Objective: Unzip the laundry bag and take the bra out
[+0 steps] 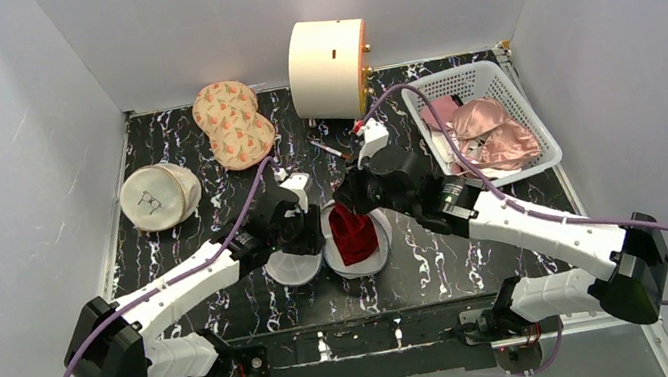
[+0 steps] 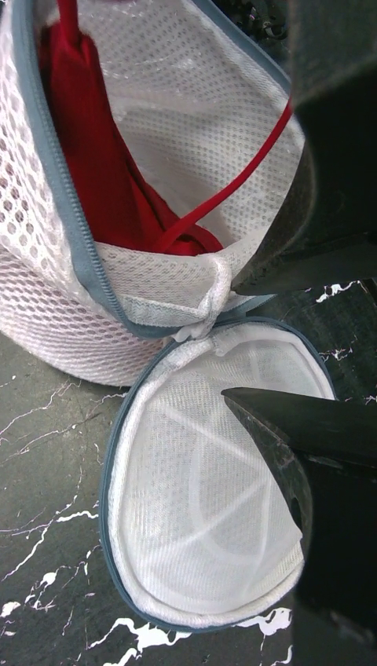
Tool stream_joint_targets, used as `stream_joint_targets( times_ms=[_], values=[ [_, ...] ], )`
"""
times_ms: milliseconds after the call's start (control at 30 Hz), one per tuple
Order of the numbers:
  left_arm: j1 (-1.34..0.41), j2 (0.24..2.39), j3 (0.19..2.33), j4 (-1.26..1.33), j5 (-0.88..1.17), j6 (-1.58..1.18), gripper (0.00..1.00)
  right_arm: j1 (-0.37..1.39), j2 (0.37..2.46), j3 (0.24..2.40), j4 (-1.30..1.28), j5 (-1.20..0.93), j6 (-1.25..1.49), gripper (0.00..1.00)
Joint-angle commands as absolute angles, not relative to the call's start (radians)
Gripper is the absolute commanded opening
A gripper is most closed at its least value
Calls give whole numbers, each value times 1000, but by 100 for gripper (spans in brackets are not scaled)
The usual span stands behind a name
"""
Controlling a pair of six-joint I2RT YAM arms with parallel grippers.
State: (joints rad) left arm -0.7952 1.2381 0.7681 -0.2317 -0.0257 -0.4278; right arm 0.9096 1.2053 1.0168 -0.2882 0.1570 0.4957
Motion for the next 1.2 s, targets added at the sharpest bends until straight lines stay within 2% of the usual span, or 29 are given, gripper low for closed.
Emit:
stream_joint_targets(
  times_ms=[0, 300, 533, 633, 800, 933, 1033, 1167],
  values=[
    [-798, 1211, 756, -228, -31, -428, 46, 912, 1125, 1080, -236, 145, 503, 0],
    [-798, 1214, 759, -222, -23, -430, 46, 913, 1020, 1058, -157, 167, 510, 0],
    [-798, 1172, 774, -252, -44, -420, 47, 913, 1054, 1019, -186, 179, 525, 0],
    [-798, 1140, 790, -264, -52, -417, 55, 912, 1071, 1013, -204, 193, 527, 0],
    [-784, 1098, 824, -264, -77, -450, 84, 913, 1081, 1001, -213, 183, 529, 0],
    [-695, 1109, 854, -226, -5, -464, 92, 913, 1078, 993, -213, 161, 531, 0],
    [-604, 1141, 854, -171, 125, -473, 91, 912, 1075, 987, -212, 151, 532, 0],
    [-558, 1200, 842, -76, 290, -461, 78, 912, 1073, 992, -207, 140, 528, 0]
  ],
)
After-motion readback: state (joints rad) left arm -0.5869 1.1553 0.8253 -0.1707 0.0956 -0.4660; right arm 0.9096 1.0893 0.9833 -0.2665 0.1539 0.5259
